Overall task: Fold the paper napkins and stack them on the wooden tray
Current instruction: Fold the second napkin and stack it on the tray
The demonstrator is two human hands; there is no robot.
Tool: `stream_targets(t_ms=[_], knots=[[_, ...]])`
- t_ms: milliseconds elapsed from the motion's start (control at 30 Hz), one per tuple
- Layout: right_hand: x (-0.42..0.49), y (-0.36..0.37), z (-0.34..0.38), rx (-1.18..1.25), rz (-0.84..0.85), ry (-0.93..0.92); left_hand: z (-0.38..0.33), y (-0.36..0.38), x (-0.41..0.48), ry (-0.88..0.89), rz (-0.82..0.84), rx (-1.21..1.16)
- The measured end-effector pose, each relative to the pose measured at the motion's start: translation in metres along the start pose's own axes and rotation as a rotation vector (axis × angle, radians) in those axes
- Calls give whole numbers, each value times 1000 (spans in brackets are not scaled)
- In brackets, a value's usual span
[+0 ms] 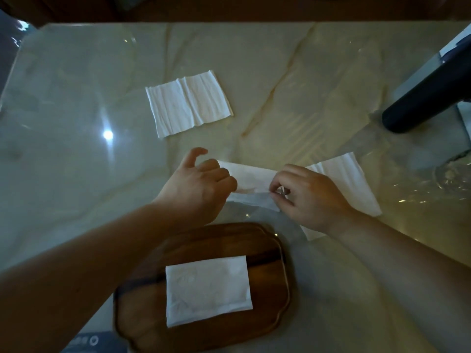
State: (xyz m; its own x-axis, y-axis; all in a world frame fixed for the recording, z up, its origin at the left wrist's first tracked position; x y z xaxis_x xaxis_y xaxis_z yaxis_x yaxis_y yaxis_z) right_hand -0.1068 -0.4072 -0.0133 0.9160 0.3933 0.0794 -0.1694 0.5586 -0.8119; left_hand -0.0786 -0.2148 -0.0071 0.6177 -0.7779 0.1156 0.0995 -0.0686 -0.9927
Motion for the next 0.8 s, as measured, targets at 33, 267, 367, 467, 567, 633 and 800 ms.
stream_targets(t_ms=[33,267,367,467,567,633,800], knots=[[-1,2,-1,-4,21,2,-1,3,-2,8,38,-4],[7,-3,-23,154,-84,194,20,12,13,-215,62,-202],[21,-4,-39,108,-92,310,34,24,27,-344,84,-207],[35,4,-45,43,44,369,38,39,37,-349,217,-182],[47,8,-39,17,109,347,40,42,39,-329,213,-164],[53,10,-34,32,105,329,43,41,35,-345,190,-176],[64,16,-24,84,64,281,54,37,20,-418,162,-284]])
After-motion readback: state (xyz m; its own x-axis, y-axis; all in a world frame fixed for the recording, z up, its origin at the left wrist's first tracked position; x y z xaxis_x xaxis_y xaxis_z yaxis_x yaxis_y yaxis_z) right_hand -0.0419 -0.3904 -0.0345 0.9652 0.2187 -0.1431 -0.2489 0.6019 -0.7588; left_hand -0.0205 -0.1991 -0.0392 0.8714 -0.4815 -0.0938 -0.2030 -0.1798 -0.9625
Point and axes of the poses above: each hand's wrist, its own x-axis towards the middle knuckle, its own y-axis out of the palm, z = x × y, the point moved 4 cm from there along x, towards the middle knuckle, and after that the axes turned 7 degrees about x, right-handed, at the moved point
